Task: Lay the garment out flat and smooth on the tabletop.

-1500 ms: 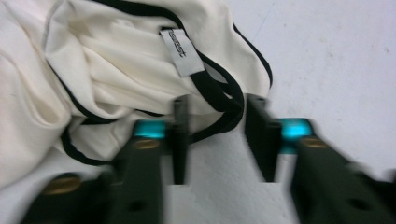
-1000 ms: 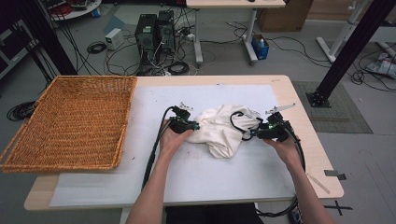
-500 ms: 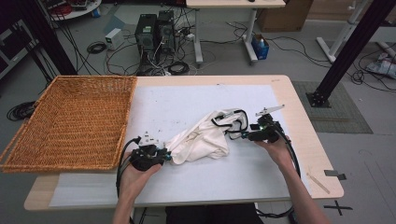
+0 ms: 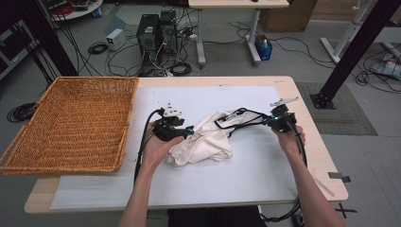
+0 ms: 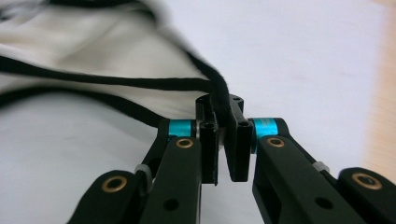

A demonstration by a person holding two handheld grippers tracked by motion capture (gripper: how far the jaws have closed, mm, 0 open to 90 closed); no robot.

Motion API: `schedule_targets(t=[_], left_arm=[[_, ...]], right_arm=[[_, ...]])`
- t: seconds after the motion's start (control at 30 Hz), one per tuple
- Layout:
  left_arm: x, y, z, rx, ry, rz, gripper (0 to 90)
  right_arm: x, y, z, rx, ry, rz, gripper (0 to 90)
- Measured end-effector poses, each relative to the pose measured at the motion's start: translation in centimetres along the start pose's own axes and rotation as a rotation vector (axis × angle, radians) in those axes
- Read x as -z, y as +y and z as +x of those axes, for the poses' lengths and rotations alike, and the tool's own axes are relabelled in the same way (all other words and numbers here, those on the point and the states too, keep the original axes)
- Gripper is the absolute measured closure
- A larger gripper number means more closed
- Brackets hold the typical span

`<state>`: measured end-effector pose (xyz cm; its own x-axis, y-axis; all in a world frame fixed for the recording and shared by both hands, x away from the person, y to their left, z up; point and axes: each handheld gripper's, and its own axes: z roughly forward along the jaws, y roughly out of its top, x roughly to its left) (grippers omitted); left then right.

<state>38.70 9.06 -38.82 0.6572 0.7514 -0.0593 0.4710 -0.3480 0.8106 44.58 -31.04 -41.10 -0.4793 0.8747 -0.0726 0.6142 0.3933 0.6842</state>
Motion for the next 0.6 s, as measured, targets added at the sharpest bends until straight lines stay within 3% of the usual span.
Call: schedule_targets(t=[0.07,0.13,0.17,0.23,0.3,0.33,0.37,0.4,0.43,0.47,0.5,0.53,0.57,0.6], left_arm=[[-1.5,0.3,0.2,0.009,0.005,0.028,51.2],[-3.0,0.7,0.4,0.018,0.003,0.047,50.9],[-3.9,0.9,0.5,0.024,0.01,0.057,50.9],[-5.5,0.8,0.8,0.043,0.024,0.103,50.9],[-6.5,0.5,1.0,0.041,0.032,0.134,52.6],[-6.8,0.3,1.0,0.046,0.025,0.144,57.0],[-7.1,0.0,1.0,0.034,0.001,0.161,65.5],[-7.1,0.0,1.0,0.034,0.001,0.161,71.2],[-7.2,-0.1,1.0,0.034,-0.018,0.157,71.2],[-7.1,-0.1,1.1,0.033,-0.037,0.153,77.3],[-6.9,-0.1,1.4,0.05,-0.033,0.137,85.0],[-6.9,-0.1,1.4,0.05,-0.033,0.137,85.7],[-6.5,-0.1,1.8,0.065,-0.018,0.119,86.0],[-6.2,-0.1,2.0,0.071,0.009,0.109,86.0]], right_arm=[[0.4,0.2,-1.6,-0.028,-0.027,0.014,85.2],[0.7,0.2,-2.3,-0.059,-0.026,0.014,66.5],[1.2,0.0,-2.3,-0.089,0.011,0.011,55.5],[1.3,0.0,-2.1,-0.089,0.018,0.012,50.3],[1.8,-0.3,-1.1,-0.087,0.074,0.005,46.2],[2.0,-0.4,-0.4,-0.074,0.095,-0.01,45.6],[2.1,-0.7,1.3,-0.043,0.135,-0.011,44.8],[2.1,-0.7,1.3,-0.043,0.135,-0.011,44.8],[2.1,-0.8,2.1,-0.023,0.158,-0.008,44.5],[2.0,-0.8,3.1,-0.009,0.176,-0.002,44.4],[1.6,-0.8,4.9,0.027,0.214,0.008,44.4],[1.6,-0.8,4.9,0.027,0.214,0.008,44.4],[1.0,-0.6,6.9,0.057,0.248,0.008,44.5],[1.0,-0.6,6.9,0.057,0.248,0.008,44.5]])
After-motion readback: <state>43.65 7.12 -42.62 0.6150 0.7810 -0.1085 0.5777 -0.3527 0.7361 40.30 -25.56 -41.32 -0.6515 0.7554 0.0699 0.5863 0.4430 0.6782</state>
